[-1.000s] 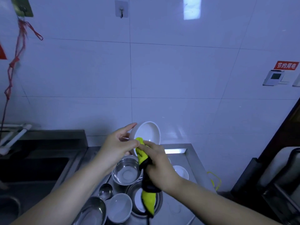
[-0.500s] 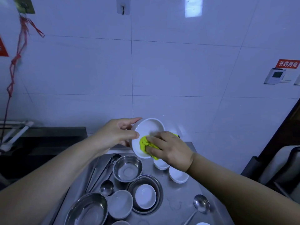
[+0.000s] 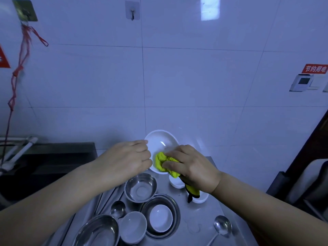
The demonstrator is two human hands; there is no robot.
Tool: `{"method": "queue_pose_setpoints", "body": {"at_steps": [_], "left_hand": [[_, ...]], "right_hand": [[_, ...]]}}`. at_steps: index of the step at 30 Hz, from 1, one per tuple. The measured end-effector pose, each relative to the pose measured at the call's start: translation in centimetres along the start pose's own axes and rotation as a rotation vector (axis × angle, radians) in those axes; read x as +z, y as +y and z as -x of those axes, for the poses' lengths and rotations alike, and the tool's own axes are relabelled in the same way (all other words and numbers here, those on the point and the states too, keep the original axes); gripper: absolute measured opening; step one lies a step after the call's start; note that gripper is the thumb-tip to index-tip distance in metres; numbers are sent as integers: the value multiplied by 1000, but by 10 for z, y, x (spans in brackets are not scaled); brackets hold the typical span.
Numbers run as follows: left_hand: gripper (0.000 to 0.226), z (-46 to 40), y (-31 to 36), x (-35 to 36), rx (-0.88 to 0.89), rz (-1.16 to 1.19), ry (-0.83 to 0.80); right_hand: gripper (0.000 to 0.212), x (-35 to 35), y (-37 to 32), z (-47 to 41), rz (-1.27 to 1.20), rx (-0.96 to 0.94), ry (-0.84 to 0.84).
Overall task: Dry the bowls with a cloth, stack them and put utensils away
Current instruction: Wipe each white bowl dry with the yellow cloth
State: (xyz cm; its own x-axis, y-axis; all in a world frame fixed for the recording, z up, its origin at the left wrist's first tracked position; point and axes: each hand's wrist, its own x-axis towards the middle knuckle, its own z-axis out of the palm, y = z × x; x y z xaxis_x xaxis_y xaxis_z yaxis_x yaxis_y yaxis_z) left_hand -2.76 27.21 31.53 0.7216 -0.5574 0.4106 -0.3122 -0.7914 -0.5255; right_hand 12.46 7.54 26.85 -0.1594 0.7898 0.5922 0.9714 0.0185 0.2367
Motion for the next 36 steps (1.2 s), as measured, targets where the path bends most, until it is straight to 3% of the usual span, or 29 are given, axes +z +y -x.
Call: {"method": "queue_pose_setpoints", "body": {"at_steps": [3,6,8,10,12,17,22,25,28,31,36], "left_hand": [[14,9,9,8,-379,286,-115],[19,2,25,14,-1001,957,-22],[22,-8,35,17,-1174,1346,110],[29,-17,42,15,-1205,1566,194],[31,-23,48,14,-1200,1654,225],[27,-30,55,10,-1159,1676,233],[21,-33,55,2,-1125,1708,296],[23,-31,50,2,-1190,1790,393],[17,-28,41,3,-1247,1823,520],[16,-30,41,4,-1279,1799,534],[16,-30,42,10,-1325,1814,556]], "right_hand": [[54,-6,5,2,-80,182,142],[62,-2,2,-1,-189,403,279],[72,5,-12,-6,-268,468,260],[80,10,-32,-10,-374,504,218],[74,12,-51,-11,-435,509,212],[43,10,-51,-14,-533,620,334],[31,2,-23,-20,-1061,916,432],[32,9,-19,-11,-1165,1024,354],[34,13,-22,-8,-1127,1132,385],[35,6,-30,-17,-1021,1167,637],[35,9,-51,-21,-611,820,598]]}}
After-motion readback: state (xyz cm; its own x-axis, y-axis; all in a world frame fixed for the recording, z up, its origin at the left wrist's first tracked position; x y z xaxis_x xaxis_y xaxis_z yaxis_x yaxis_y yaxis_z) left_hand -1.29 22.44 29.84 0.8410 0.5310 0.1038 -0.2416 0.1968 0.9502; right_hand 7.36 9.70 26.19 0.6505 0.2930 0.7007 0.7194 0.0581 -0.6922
